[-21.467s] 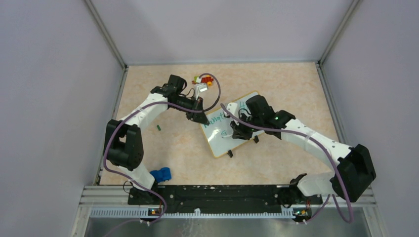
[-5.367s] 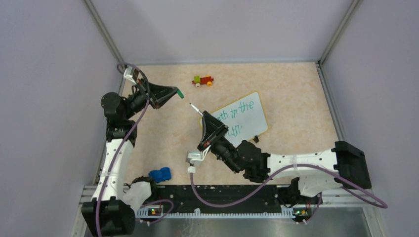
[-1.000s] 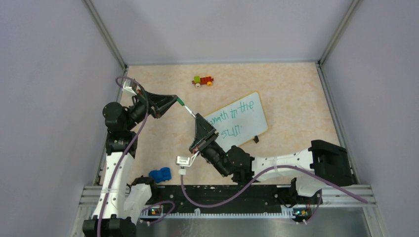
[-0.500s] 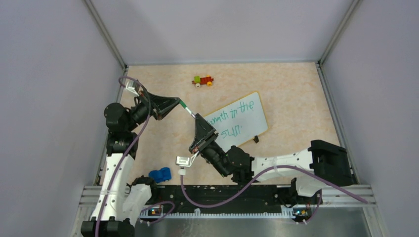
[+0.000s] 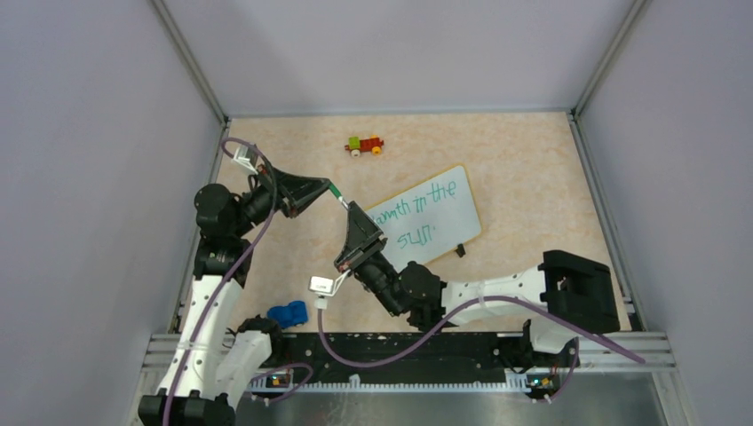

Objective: Write a sentence on the whiteboard
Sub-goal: Insert the whiteboard marker without the cap into the pen cap.

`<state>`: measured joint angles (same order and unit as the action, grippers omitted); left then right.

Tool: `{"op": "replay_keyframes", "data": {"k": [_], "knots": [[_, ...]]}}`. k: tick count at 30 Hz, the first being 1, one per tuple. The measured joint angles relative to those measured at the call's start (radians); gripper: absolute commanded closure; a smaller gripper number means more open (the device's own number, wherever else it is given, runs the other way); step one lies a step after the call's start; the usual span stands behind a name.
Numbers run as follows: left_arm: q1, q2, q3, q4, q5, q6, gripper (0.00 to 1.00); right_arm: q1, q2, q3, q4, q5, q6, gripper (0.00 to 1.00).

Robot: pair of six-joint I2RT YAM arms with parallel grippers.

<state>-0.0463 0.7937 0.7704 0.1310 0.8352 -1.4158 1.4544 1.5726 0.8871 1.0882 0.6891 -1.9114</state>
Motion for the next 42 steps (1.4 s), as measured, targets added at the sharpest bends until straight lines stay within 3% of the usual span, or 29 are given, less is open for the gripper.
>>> {"op": "replay_keyframes", "data": {"k": [42], "knots": [[-0.072,0.037,-0.026,0.071,-0.205,0.089,1.00,-0.089,0.108,0.050,0.085,-0.043,-0.105,1.00]]}}
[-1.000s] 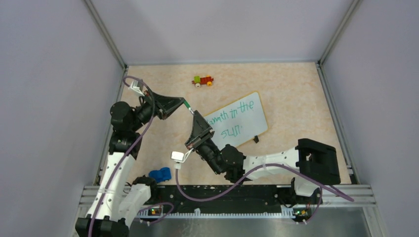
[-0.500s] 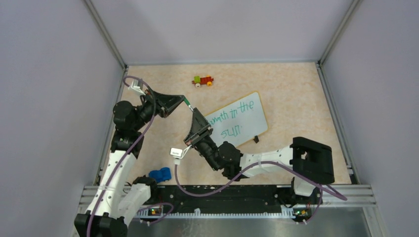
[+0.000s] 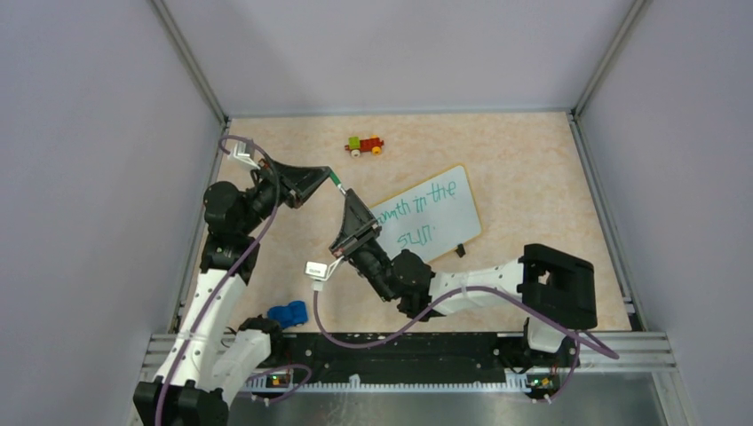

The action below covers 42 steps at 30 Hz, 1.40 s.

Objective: Write a sentence on the whiteboard
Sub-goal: Insert the whiteboard marker without the cap into the pen cap, then put down the whiteboard marker at the center of the board.

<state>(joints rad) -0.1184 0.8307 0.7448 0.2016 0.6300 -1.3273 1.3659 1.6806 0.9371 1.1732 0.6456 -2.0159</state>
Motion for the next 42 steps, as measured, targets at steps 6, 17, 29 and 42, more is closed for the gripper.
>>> {"op": "replay_keyframes", "data": {"k": [6,17,29,42], "knots": [[0.020,0.054,0.066,-0.001,0.074,0.000,1.00,-0.013,-0.018,-0.017,0.024,-0.027,-0.004,0.71],[0.113,0.195,0.282,-0.002,0.180,-0.018,1.00,-0.014,-0.130,-0.121,0.052,-0.087,-0.002,0.33],[0.198,0.417,0.715,-0.268,0.146,0.458,1.00,-0.043,-0.315,0.033,-0.528,0.064,0.482,0.27],[0.197,0.654,0.879,-0.839,0.005,1.213,1.00,-0.478,-0.410,0.440,-1.461,-0.114,1.364,0.25]]}}
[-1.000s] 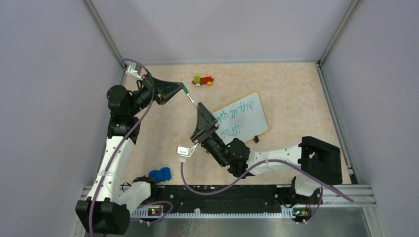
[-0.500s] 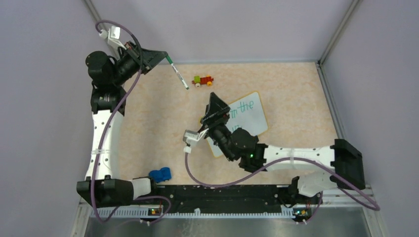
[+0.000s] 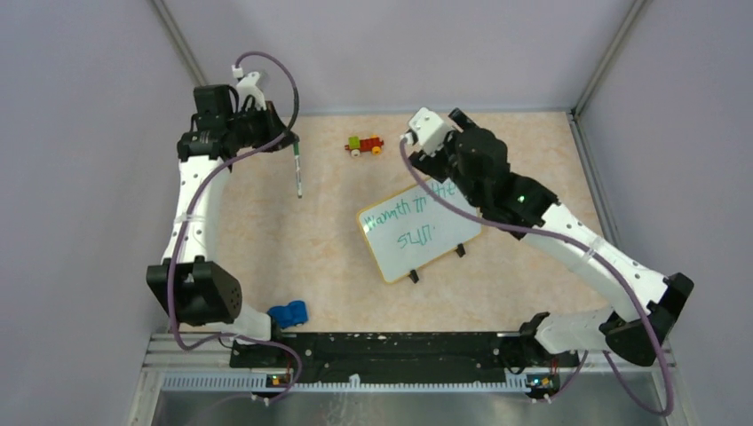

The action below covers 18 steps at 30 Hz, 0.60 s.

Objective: Write a sentence on the whiteboard
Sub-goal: Put down the whiteboard marker at the center of the board.

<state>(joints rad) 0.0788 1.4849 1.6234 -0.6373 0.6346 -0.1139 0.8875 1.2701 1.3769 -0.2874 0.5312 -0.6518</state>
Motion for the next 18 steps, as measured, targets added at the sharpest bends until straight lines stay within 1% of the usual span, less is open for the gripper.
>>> {"op": "replay_keyframes", "data": {"k": [1,5,7,10,13,15,18], "knots": [[0.000,0.017,0.000,-0.035,-0.007,0.032,1.00,-0.043,0.000,0.006,-0.042,-0.035,0.039,0.25],[-0.012,0.070,-0.035,-0.160,-0.050,0.154,1.00,-0.286,0.001,0.014,-0.207,-0.232,0.215,0.24],[-0.024,0.071,-0.089,-0.187,-0.073,0.192,1.00,-0.415,0.000,0.012,-0.267,-0.357,0.283,0.24],[-0.047,0.070,-0.192,-0.205,-0.111,0.229,1.00,-0.558,-0.002,-0.005,-0.308,-0.514,0.349,0.23],[-0.065,0.070,-0.296,-0.199,-0.153,0.247,1.00,-0.664,-0.014,-0.064,-0.335,-0.650,0.389,0.23],[-0.073,0.073,-0.352,-0.197,-0.175,0.250,1.00,-0.714,-0.028,-0.116,-0.350,-0.713,0.405,0.23],[-0.074,0.092,-0.391,-0.184,-0.202,0.248,1.00,-0.779,-0.042,-0.185,-0.359,-0.799,0.423,0.23]]}}
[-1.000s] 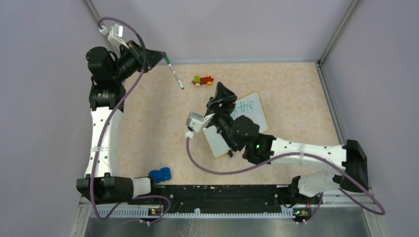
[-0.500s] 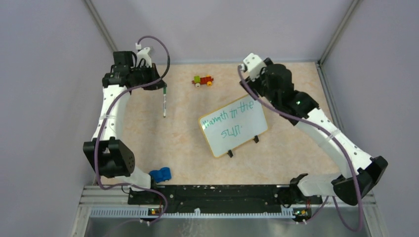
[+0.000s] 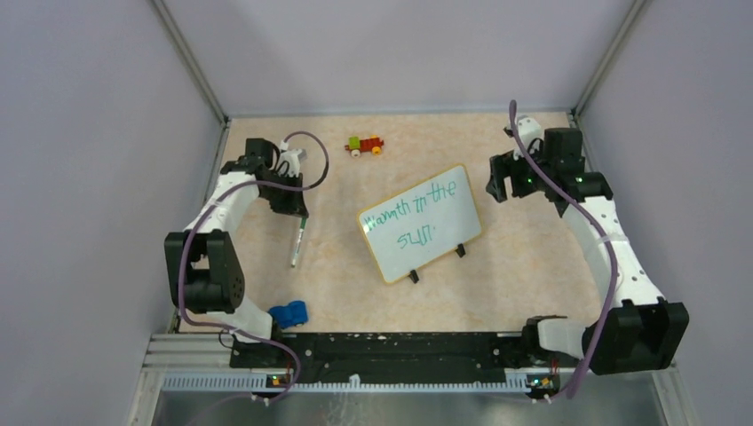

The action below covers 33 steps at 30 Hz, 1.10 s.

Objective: Write a sentence on the whiteboard
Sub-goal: Put down the whiteboard marker at the center of the board.

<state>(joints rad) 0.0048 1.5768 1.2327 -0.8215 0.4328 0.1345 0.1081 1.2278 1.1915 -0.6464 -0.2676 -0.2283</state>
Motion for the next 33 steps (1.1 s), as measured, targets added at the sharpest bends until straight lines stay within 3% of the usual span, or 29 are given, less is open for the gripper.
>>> {"op": "replay_keyframes", "data": {"k": [11,18,24,30,33], "knots": [[0.000,0.096,-0.106,0.140,-0.084,-0.032,0.97,-0.136,-0.003,-0.094,0.017,-0.190,0.030,0.21],[0.000,0.141,-0.135,0.190,-0.113,-0.033,0.92,-0.151,0.000,-0.119,0.025,-0.240,0.040,0.20],[0.000,0.172,-0.140,0.188,-0.115,-0.037,0.67,-0.151,0.007,-0.119,0.026,-0.259,0.040,0.20],[0.000,0.175,-0.104,0.154,-0.116,-0.030,0.14,-0.151,0.012,-0.117,0.015,-0.270,0.038,0.19],[0.000,0.175,-0.041,0.109,-0.109,-0.024,0.02,-0.151,0.014,-0.108,-0.004,-0.274,0.035,0.18]]}}
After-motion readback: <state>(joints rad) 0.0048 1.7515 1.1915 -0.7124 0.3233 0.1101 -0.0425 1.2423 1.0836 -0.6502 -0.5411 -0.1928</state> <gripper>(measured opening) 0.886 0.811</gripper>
